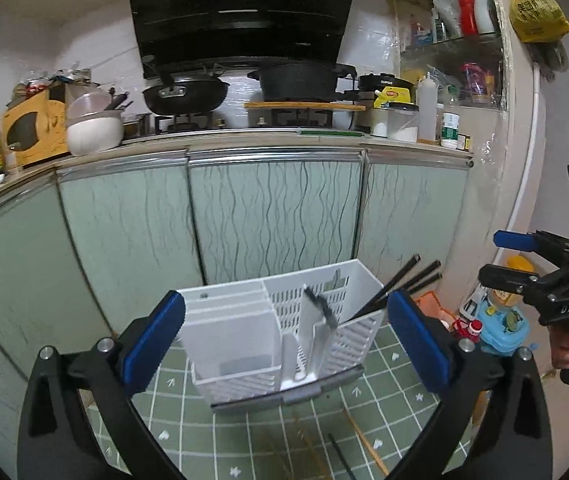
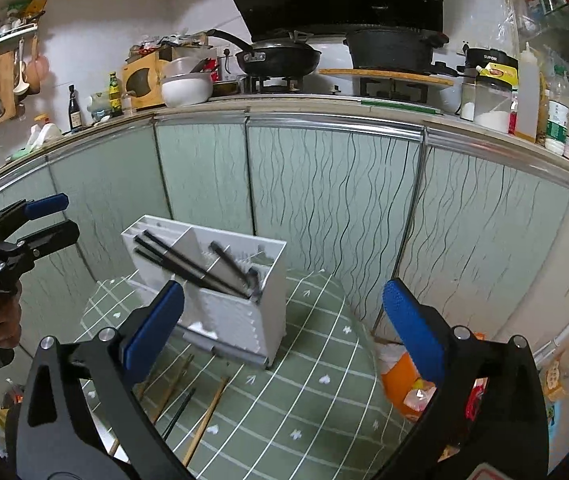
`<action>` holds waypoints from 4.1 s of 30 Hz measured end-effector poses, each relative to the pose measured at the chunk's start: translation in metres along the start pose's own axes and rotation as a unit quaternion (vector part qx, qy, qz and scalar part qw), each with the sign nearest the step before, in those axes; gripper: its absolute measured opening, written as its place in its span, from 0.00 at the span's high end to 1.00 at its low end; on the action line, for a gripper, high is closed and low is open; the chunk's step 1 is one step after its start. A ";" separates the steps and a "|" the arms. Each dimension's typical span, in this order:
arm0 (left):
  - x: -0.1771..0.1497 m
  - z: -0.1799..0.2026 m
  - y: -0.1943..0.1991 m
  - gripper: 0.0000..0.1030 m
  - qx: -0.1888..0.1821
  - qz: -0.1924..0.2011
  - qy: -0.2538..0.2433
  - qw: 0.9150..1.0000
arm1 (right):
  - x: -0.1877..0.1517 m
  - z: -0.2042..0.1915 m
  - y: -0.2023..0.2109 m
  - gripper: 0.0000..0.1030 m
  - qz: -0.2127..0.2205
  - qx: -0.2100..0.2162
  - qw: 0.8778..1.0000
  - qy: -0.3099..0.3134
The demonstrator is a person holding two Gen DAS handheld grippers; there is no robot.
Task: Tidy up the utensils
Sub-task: 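Withdraw both open tools back down to the wooden chopsticks on the mat, then close the left tool on a wooden chopstick while the right tool grasps another wooden chopstick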
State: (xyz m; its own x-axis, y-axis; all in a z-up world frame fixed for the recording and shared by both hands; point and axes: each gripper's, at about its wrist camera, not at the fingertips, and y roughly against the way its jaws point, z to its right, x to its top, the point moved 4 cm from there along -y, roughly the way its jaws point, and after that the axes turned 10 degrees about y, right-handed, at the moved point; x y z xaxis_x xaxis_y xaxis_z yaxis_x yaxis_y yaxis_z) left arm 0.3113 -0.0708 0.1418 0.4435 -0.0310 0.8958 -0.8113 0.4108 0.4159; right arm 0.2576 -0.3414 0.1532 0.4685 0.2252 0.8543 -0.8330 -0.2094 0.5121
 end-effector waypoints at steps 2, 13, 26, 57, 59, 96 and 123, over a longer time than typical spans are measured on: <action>-0.004 -0.002 0.011 0.04 0.003 0.002 0.005 1.000 | -0.004 -0.006 0.008 0.07 0.001 0.000 1.000 0.001; -0.035 -0.002 0.060 0.04 0.029 0.009 0.015 0.999 | -0.024 -0.036 0.047 0.07 0.008 0.001 1.000 0.010; -0.078 -0.005 0.080 0.04 0.042 -0.001 0.029 0.999 | -0.059 -0.071 0.067 0.07 -0.003 -0.009 0.998 0.056; -0.191 -0.034 0.075 0.04 0.129 -0.018 0.067 0.989 | -0.164 -0.102 0.027 0.07 -0.043 -0.028 0.999 0.001; -0.197 -0.034 0.073 0.04 0.132 -0.021 0.069 0.989 | -0.170 -0.104 0.025 0.07 -0.044 -0.030 0.999 -0.003; -0.295 -0.009 0.037 0.16 0.155 -0.088 0.062 0.982 | -0.252 -0.139 -0.013 0.10 -0.078 -0.047 0.996 -0.024; -0.307 0.015 0.034 0.72 0.139 -0.095 0.057 0.984 | -0.266 -0.167 -0.015 0.66 -0.087 -0.024 0.996 -0.012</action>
State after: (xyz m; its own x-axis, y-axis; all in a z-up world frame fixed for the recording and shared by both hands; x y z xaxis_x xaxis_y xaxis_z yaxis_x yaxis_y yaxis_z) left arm 0.1418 -0.0607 -0.1171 0.6247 0.0254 0.7805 -0.7750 0.1425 0.6157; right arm 0.0961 -0.2390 -0.0970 0.6132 0.2302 0.7556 -0.7517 -0.1238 0.6478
